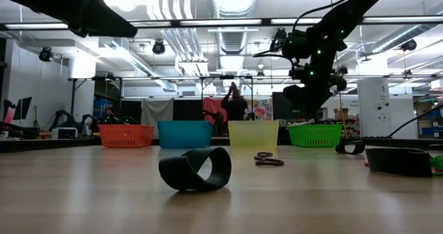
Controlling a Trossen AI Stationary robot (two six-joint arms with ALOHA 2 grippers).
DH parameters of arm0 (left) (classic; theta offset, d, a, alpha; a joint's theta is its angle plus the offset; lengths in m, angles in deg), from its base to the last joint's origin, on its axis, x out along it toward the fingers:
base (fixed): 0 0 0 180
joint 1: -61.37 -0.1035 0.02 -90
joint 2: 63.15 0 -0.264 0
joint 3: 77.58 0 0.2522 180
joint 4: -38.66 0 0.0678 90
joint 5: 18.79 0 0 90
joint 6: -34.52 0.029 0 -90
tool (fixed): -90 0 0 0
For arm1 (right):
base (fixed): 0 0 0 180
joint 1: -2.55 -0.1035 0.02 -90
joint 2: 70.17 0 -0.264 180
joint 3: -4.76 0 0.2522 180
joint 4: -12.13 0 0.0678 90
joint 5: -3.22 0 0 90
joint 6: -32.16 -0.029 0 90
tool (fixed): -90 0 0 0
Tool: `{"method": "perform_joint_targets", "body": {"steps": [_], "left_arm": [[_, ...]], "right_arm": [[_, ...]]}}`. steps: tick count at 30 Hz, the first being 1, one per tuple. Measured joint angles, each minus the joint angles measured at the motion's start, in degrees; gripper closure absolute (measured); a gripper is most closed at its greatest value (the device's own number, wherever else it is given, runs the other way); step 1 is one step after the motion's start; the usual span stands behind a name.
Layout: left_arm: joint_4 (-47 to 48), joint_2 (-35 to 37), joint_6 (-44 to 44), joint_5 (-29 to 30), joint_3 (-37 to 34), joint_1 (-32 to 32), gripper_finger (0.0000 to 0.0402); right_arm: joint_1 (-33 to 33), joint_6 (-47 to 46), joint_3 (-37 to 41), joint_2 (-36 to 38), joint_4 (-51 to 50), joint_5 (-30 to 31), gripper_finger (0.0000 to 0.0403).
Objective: Sort rubber bands into baskets
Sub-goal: Put the green rubber band into the yellow bin
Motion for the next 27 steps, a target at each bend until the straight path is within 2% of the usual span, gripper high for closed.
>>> {"method": "perform_joint_targets", "body": {"steps": [3,7,11,14,16,21,27], "left_arm": [[0.02,0.0,-0.01,0.0,0.0,-0.57,0.0278],[0.02,-0.06,-0.01,-0.11,0.0,-1.5,0.0278],[0.04,-0.5,0.02,-0.15,0.0,-2.24,0.0278],[0.04,-0.91,-0.01,-0.2,0.0,-2.44,0.0278],[0.07,-1.14,-0.01,-0.77,0.0,-2.44,0.0278],[0.12,-1.67,1.2,-2.14,0.0,-2.46,0.0278],[0.17,-1.9,2.59,-2.14,0.0,-2.46,0.0278]], "right_arm": [[-0.82,0.47,-0.13,0.43,0.04,-3.06,0.0271],[-3.34,2.47,-0.18,2.25,1.01,-10.8,0.0255],[-7.62,2.55,-0.28,4.0,0.76,-25.5,0.0248],[-12.12,-1.0,-0.31,4.05,-5.28,-36.78,0.0249],[-15.67,-5.11,-0.31,3.99,-12.6,-37.57,0.0251],[-23.7,-14.31,-0.26,3.79,-31.08,-33.97,0.0253],[-27.6,-19.49,-0.23,3.39,-31.84,-31.08,0.0237]]}}
